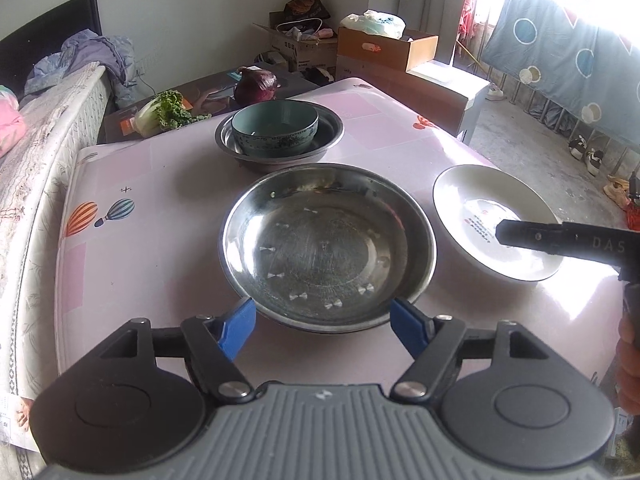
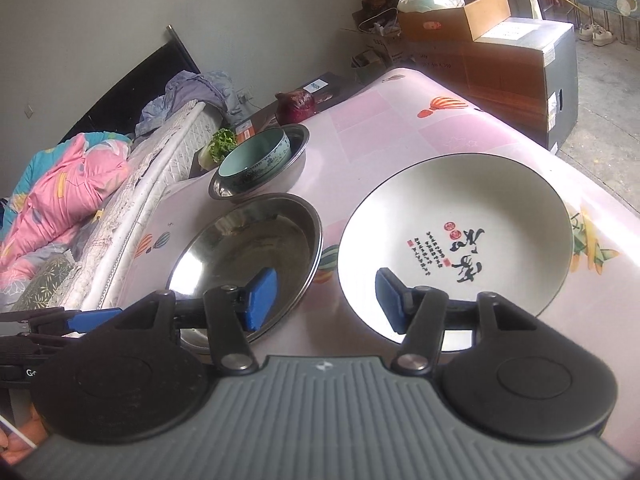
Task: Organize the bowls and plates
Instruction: 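Grasp the white calligraphy plate rim with the left tool while the right tool grasps it too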
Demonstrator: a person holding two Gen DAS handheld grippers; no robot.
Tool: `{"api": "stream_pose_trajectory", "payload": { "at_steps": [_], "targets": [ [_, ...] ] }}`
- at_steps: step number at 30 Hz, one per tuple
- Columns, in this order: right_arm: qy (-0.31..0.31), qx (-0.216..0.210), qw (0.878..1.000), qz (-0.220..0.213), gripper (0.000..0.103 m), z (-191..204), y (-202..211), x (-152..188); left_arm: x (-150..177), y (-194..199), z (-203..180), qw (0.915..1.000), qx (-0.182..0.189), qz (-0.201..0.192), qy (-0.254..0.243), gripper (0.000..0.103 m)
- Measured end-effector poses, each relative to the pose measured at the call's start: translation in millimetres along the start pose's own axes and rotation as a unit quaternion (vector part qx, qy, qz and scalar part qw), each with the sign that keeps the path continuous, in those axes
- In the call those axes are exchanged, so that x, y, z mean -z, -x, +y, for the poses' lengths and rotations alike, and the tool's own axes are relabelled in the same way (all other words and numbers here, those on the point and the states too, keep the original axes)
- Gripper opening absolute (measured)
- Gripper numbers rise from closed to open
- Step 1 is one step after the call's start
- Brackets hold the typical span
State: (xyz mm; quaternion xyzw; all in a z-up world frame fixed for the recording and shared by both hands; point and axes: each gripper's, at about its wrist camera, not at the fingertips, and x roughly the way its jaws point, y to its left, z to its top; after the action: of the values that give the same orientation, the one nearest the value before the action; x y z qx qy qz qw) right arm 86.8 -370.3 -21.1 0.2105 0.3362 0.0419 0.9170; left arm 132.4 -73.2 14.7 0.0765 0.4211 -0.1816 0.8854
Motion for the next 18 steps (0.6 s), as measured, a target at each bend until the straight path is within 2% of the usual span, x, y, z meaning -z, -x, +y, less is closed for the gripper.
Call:
{"api": "stream_pose_trajectory", "payload": {
  "at_steps": [4, 10, 18],
  "targets": [
    [-0.020, 0.006, 0.999, -0.027, 0.060, -34.1, 30.6, 4.3, 5.3, 4.9, -23.5, 0.9997, 0.020, -0.009, -0.009, 0.082],
    [-0.063, 0.022, 0.996, -0.051, 0.062, -95.4, 63.5, 13.3, 12.0, -10.0, -57.9, 0.9979, 0.059, -0.022, 0.016, 0.082],
    [-0.107, 0.008, 0.992, -0.061, 0.062, -159.8, 66.0, 2.4, 4.1, -43.1, -91.8, 0.9935, 0.083, -0.055, 0.056, 0.082]
  ]
}}
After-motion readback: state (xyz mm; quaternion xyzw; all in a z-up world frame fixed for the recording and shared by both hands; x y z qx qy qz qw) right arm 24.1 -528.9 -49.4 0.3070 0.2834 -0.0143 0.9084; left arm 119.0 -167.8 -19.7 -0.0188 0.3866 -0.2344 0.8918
